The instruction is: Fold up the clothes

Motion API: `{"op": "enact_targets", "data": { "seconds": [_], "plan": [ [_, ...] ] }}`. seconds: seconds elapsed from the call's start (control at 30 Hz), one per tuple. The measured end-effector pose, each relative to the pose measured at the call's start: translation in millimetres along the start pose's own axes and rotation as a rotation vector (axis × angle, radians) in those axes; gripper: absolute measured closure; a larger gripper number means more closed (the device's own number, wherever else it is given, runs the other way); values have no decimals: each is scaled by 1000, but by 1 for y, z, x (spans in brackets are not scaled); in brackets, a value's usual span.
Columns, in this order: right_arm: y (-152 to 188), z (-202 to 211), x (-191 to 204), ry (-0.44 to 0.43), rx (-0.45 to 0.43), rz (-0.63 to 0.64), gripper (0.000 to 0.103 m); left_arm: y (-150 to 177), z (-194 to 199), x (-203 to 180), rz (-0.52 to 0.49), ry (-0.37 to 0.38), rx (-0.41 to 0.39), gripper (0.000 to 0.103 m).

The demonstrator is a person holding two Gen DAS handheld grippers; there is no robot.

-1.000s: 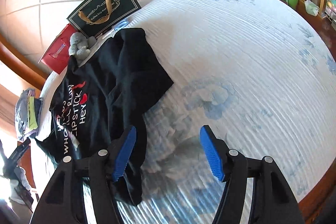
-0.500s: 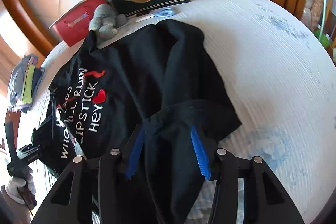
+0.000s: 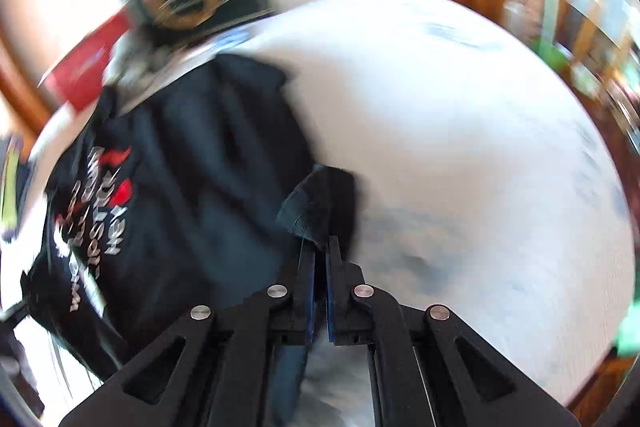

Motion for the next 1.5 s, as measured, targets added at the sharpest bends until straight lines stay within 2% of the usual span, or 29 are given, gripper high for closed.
{"op": "enact_targets", "data": {
  "seconds": [0.03,0.13,0.2,0.27,0.3,0.37,0.4,0.47,0.57,0.6,0.67,0.73,0.8,0.87,0.97,1.13,1.2,1.27,1.37,1.43,1.47,1.5],
  "plan": [
    [11,7,-24,30,14,-51,100,4,2,3,2,-10,9,91],
    [49,9,-76,36,99,-176,99,20,9,14,-10,-24,45,91],
    [68,0,-86,20,177,-205,96,29,12,20,-19,-31,70,90],
    [82,-10,-87,55,251,-212,93,35,15,23,-34,-52,89,87],
    [85,-11,-88,68,262,-219,92,36,18,24,-33,-44,99,87],
    [88,-9,-90,88,263,-234,90,29,29,22,-32,-12,83,79],
    [82,-6,-89,79,240,-221,89,25,35,20,-32,5,73,77],
    [64,2,-83,48,176,-179,88,17,47,17,-33,37,51,61],
    [23,4,-64,-56,83,-100,68,-16,69,-2,-53,103,-44,44],
    [8,1,-54,-96,57,-75,59,-30,72,-11,-64,113,-74,43],
    [-25,-11,-32,-160,20,-25,50,-59,73,-24,-78,127,-117,41],
    [-61,-27,-12,-192,4,29,30,-88,68,-30,-76,145,-141,41],
    [-92,-41,3,-205,-7,68,24,-118,62,-37,-74,162,-165,40],
    [-122,-59,14,-217,-19,88,24,-145,54,-33,-68,160,-165,37],
    [-167,-87,35,-225,-33,145,24,-168,25,-48,-73,149,-136,36],
    [-218,-137,69,-262,1,258,24,-200,-22,-72,-95,122,-97,36],
    [-225,-157,79,-277,34,280,26,-211,-41,-78,-108,104,-85,36],
    [-231,-175,91,-296,71,298,34,-219,-61,-84,-123,80,-74,36],
    [-231,-198,109,-311,120,346,35,-225,-84,-88,-134,59,-47,36],
    [-231,-213,122,-302,152,384,43,-223,-96,-90,-144,58,-23,37],
    [-232,-213,128,-266,133,414,50,-222,-96,-90,-139,67,-42,48],
    [-233,-212,133,-221,127,449,69,-221,-94,-91,-135,58,-60,71]
  ]
}}
Point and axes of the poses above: each gripper's, at about its wrist camera, not at the fingertips, and z roughly against the way its jaws point, x to its left, y to its underside, the point moved 1 cm from there along -z, roughly the way its jaws point, and after that the axes turned 12 degrees about z, right-handed, at the moved point
